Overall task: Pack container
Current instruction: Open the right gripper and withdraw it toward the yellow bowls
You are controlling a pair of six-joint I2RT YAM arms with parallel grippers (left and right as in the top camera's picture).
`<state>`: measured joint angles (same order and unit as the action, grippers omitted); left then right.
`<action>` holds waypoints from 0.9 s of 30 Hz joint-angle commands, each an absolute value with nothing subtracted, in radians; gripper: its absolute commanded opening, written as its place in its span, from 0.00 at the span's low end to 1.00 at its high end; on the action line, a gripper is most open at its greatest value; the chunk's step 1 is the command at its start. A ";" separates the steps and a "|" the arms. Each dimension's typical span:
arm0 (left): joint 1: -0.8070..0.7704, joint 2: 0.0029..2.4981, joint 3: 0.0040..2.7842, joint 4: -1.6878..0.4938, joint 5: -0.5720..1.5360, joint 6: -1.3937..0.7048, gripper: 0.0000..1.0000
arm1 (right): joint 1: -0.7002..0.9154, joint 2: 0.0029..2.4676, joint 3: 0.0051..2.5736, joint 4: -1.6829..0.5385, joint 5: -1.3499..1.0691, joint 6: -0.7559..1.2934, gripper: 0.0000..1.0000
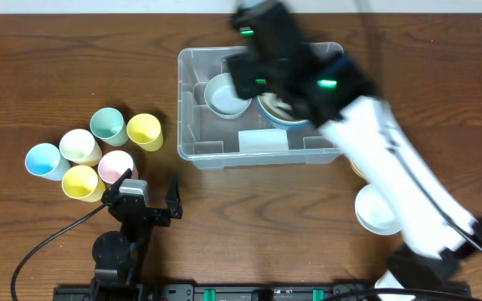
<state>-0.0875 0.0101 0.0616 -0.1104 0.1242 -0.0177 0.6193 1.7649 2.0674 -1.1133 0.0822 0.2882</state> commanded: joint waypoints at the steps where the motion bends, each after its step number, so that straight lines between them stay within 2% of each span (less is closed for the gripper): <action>1: -0.083 0.004 0.032 -0.121 0.120 0.000 0.98 | 0.519 1.736 2.062 -1.231 0.131 0.400 0.63; 8: -0.083 0.004 0.032 -0.121 0.120 0.000 0.98 | 0.263 1.710 2.059 -1.527 0.131 0.501 0.64; 13: -0.083 0.004 0.032 -0.121 0.120 0.000 0.98 | 0.076 1.710 2.007 -1.618 0.125 0.513 0.63; 19: -0.083 0.004 0.032 -0.121 0.120 0.000 0.98 | -0.104 1.710 1.840 -1.584 0.104 0.520 0.63; 27: -0.083 0.004 0.032 -0.121 0.120 0.000 0.98 | -0.232 1.710 1.470 -1.352 0.067 0.516 0.62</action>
